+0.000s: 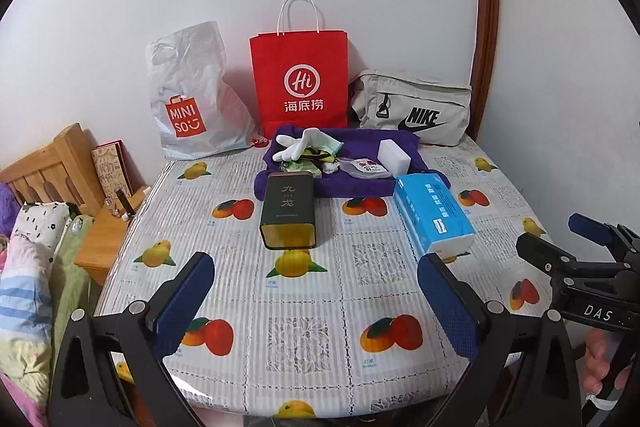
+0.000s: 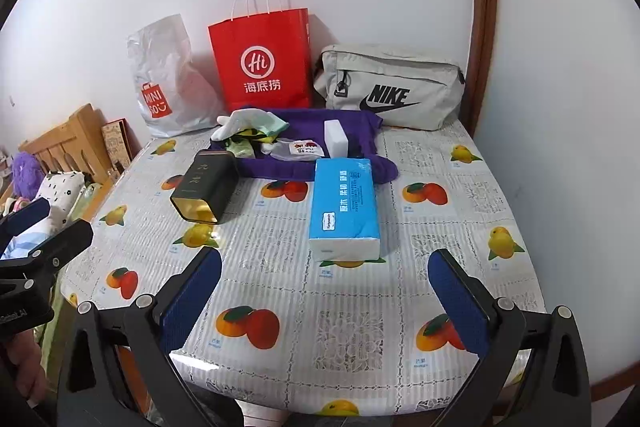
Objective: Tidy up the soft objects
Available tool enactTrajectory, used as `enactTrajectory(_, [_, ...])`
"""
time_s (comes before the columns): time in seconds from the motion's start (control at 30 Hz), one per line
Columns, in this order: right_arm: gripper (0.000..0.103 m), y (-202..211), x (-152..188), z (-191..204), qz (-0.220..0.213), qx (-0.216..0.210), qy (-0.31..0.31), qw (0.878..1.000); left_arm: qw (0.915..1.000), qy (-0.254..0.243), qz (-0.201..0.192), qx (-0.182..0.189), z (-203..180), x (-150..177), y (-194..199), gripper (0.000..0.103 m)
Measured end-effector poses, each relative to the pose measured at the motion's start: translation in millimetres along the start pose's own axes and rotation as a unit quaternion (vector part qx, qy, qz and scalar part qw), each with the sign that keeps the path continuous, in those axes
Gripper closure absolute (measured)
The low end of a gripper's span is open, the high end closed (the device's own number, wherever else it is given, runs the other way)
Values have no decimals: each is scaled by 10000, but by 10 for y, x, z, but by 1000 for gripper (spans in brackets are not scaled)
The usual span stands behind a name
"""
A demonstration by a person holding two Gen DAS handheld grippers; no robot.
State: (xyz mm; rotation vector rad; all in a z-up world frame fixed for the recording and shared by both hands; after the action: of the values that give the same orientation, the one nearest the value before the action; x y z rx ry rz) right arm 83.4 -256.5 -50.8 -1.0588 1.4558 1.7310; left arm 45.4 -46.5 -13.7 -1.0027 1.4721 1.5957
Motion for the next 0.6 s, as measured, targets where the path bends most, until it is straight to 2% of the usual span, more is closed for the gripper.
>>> enactTrajectory(0.6, [1, 87, 34, -32, -55, -45, -69, 10000, 10000, -3, 24, 36, -43, 30, 44, 1])
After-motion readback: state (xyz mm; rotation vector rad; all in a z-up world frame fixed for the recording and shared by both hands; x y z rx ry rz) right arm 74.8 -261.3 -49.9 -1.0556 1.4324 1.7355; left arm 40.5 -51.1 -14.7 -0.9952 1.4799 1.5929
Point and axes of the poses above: each gripper's, at about its wrist camera, not at the fingertips, and y roughly against the way its jaws point, z to its left, x to its underside, the point moved 5 cm from there along -y, roughly the way its jaws point, and after that the axes turned 13 degrees about -z, right-handed, at the moved point
